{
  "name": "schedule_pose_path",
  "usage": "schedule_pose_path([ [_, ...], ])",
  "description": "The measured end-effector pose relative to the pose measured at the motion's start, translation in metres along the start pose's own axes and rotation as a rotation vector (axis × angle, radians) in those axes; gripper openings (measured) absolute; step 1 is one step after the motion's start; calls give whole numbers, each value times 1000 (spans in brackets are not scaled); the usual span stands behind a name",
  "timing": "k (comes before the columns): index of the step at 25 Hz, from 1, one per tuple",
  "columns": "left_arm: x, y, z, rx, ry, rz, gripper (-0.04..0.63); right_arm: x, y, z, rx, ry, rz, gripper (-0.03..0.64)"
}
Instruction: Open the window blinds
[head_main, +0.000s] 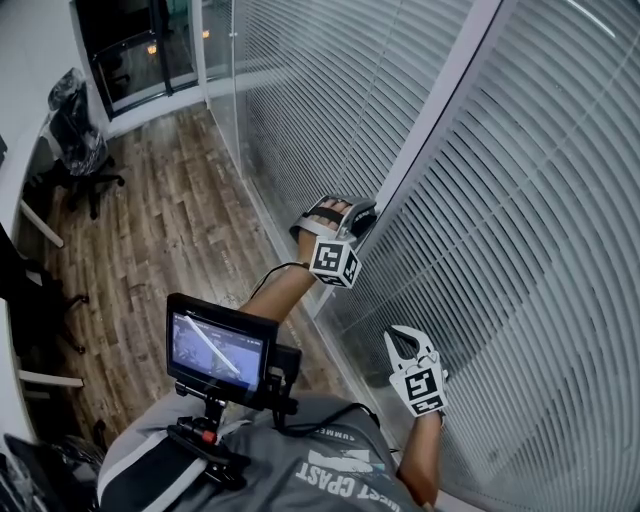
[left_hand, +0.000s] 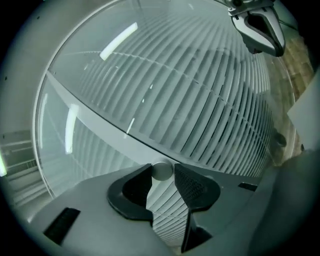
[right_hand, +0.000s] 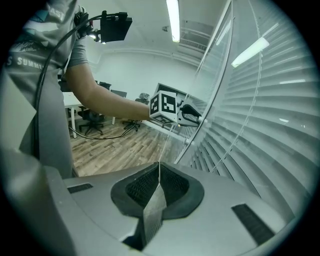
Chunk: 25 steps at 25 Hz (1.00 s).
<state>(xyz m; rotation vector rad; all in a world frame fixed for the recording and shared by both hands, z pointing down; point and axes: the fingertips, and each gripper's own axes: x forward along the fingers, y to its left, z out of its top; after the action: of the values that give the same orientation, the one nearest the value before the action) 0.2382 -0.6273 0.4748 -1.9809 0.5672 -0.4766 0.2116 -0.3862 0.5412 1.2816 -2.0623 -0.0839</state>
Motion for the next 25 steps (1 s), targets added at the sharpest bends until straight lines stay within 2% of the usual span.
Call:
schedule_pose_path([
  [1,0,-1,-2,-51,-8,-14,141,1,2,-1,0,-1,2,6],
  [3,0,-2,-4,-242,-32,-63,127,3,3,-2,0,-2,6,6],
  [6,2,6,-6,-643,-97,-140,126,3,-3,3,0,-2,12,6],
  [9,-2,6,-8,-1054,-206,-207,125,6,2,-2,4,1,14,6],
  [12,-4,8,-9,-1421,-296,-253,126,5,4,-5,5,5,19,6],
  [14,-3,10,-10,-1620,-347,-270,126,4,3,-5,6,7,22,6],
  [15,-2,11,-11,-1689,-368,-270,126,4,3,-5,6,8,22,5],
  [16,-2,12,-12,-1725,-382,-263,126,4,2,-6,7,10,22,6],
  [17,-1,12,-12,-1723,-384,-251,126,5,1,-7,9,12,22,6],
  [18,-1,13,-12,-1672,-371,-231,126,5,1,-8,12,14,22,6],
  [19,-2,14,-11,-1556,-339,-201,126,5,0,-8,15,16,22,6],
  [20,-4,15,-9,-1367,-289,-160,126,4,1,-8,18,17,23,6],
  [23,-8,12,0,-626,-120,-34,142,1,2,-9,22,21,23,6],
  [24,-8,11,5,-451,-91,-15,144,0,2,-10,24,24,23,6],
  [25,-8,9,10,-337,-77,-7,144,-1,2,-11,27,26,24,6],
])
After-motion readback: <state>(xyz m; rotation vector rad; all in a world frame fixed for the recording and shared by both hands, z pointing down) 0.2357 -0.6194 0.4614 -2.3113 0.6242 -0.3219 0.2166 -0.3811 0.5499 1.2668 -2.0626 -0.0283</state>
